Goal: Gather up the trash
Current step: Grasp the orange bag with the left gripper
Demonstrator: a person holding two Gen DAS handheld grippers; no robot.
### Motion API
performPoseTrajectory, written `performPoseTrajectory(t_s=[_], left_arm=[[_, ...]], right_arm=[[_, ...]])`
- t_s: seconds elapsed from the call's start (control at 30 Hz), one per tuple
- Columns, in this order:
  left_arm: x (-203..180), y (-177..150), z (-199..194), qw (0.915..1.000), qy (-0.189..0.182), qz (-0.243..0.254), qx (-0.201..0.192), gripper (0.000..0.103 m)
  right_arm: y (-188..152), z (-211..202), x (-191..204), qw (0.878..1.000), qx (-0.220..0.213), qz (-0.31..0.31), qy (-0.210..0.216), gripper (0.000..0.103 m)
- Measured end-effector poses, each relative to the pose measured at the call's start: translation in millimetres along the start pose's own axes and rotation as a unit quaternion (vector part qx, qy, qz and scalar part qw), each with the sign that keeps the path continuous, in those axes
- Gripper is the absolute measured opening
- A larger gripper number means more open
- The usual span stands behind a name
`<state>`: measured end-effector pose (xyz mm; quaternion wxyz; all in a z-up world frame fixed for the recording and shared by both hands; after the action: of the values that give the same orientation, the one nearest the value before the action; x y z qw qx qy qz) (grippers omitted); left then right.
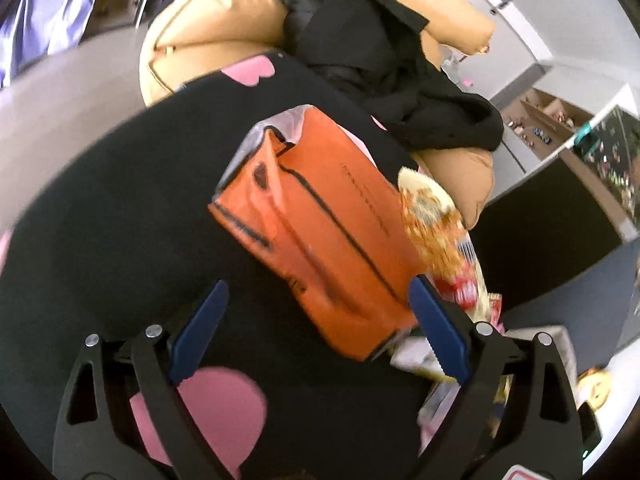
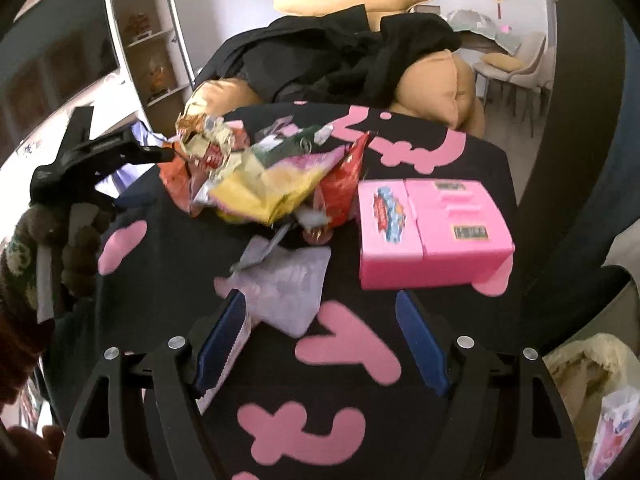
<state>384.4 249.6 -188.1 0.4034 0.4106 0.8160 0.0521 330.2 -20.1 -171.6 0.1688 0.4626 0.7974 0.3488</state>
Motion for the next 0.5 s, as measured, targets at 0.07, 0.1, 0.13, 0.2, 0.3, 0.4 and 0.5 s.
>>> performPoseTrajectory(t_s=[0.07, 0.1, 0.13, 0.2, 0.3, 0.4, 0.5], left_arm=[[-4.8, 8.0, 9.1, 0.9999, 0.009, 0.008, -0.011, 0.084], [-6.2, 10.5, 13.6, 0.9999, 0.010, 0.007, -0.011, 0.079], [-6.4, 13.2, 15.7, 0.9998, 0.010, 0.007, -0.012, 0.072], [-5.6, 15.9, 18.7, 0.9999, 0.007, 0.007, -0.011, 0.045], [-3.2, 15.7, 10.2, 0.9998, -0.001, 0.016, -0.015, 0.027], [-2.3, 13.9, -10.3, 0.9985, 0.002, 0.052, -0.019, 0.023], [1.9, 12.6, -30.3, 0.9972, 0.004, 0.073, -0.019, 0.020]], right_arm=[[3.8, 1.2, 0.5, 1.000, 0.000, 0.001, -0.003, 0.074], [4.3, 2.1, 0.6, 1.000, 0.002, 0.000, -0.006, 0.074], [4.2, 3.3, 1.0, 1.000, 0.005, -0.001, -0.011, 0.074], [2.4, 5.3, 2.3, 1.000, 0.011, -0.004, -0.013, 0.074], [-1.8, 9.6, 4.8, 1.000, 0.023, -0.010, -0.012, 0.074], [-5.2, 15.4, 5.5, 0.999, 0.032, -0.009, -0.009, 0.074], [-3.3, 17.7, 10.7, 0.999, 0.030, -0.009, -0.008, 0.074]])
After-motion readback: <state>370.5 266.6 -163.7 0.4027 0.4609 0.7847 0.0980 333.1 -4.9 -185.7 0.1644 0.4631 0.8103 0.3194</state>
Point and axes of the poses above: each gripper's, at about its wrist camera, not at the fingertips, and z roughly the way its jaws point, x to its left, y to its top, the point moved 10 cm from there along z, roughly the way its jaws point, and after that the axes turned 6 degrees about -z, right-handed, at the moved point
